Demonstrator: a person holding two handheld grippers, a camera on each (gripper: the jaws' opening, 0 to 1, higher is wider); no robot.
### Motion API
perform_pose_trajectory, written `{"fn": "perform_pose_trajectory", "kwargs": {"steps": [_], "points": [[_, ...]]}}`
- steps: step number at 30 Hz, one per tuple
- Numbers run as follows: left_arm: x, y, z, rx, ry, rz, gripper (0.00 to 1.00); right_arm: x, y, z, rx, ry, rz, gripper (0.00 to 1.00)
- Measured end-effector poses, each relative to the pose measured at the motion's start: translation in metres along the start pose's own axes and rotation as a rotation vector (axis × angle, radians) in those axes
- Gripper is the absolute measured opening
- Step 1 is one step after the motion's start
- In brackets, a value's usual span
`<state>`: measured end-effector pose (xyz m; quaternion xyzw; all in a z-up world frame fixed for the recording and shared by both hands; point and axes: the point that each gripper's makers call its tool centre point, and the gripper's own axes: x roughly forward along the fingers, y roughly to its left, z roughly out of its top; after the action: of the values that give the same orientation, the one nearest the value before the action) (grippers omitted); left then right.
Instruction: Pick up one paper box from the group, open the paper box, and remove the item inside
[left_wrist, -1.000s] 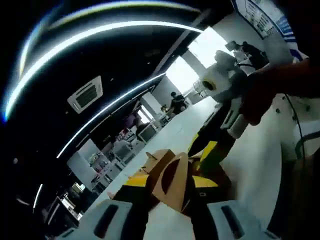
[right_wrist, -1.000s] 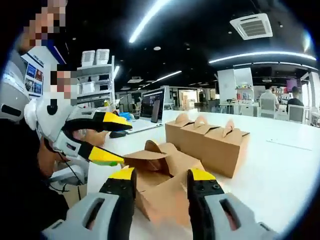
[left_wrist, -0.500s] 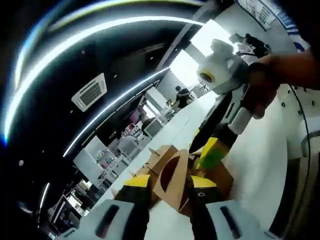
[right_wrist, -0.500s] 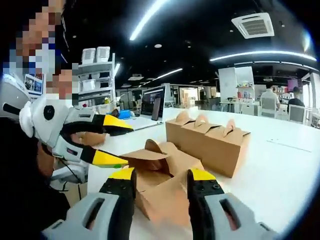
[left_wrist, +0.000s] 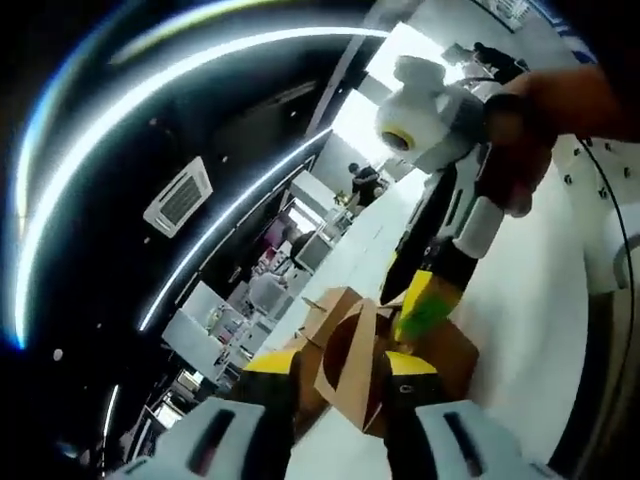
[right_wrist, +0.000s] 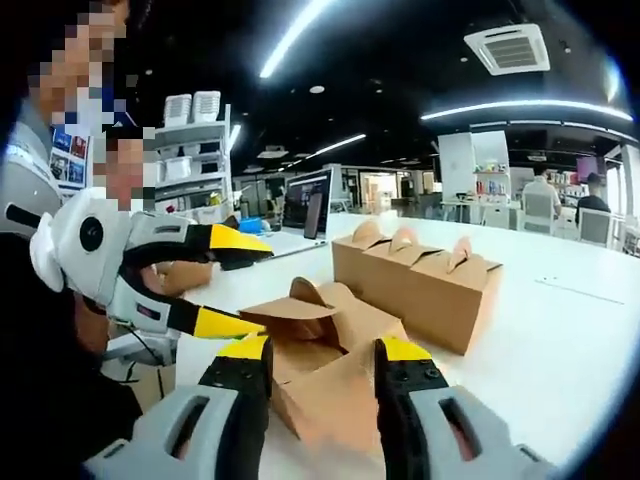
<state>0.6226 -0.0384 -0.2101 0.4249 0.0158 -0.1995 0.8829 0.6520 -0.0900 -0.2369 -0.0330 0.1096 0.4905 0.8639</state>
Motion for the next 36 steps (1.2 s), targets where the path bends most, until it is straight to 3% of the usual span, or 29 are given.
{"fn": "perform_pose_trajectory", "kwargs": {"steps": [7,10,13,18,24,29,31,36], "points": [[0.000,0.000,0.000,-0.001,-0.005,0.036,0.31,0.000,0.001,0.000,0.007,-0.013,0.003,0.41],[0.000,-0.003,0.005,-0.021,-0.059,0.027,0.21,0.000,0.003,0.001,-0.001,-0.002,0.005,0.41],[0.004,0.000,-0.004,0.042,-0.013,0.060,0.24,0.001,0.006,0.001,-0.005,0.008,0.006,0.41],[0.004,-0.001,-0.004,-0.044,-0.024,0.043,0.21,0.001,0.008,0.001,-0.003,0.008,0.005,0.41],[0.005,-0.009,-0.006,-0.096,-0.016,0.020,0.07,0.000,0.008,0.001,-0.009,0.016,0.007,0.41],[0.006,-0.009,-0.005,-0.178,-0.045,-0.006,0.05,0.000,0.009,0.001,0.000,0.015,0.007,0.41],[0.006,-0.011,-0.006,-0.166,-0.052,-0.014,0.05,0.001,0.009,0.001,-0.001,0.016,0.008,0.41],[0.005,-0.007,-0.004,-0.211,-0.075,0.016,0.05,0.001,0.009,0.000,0.016,0.023,0.006,0.41]]}}
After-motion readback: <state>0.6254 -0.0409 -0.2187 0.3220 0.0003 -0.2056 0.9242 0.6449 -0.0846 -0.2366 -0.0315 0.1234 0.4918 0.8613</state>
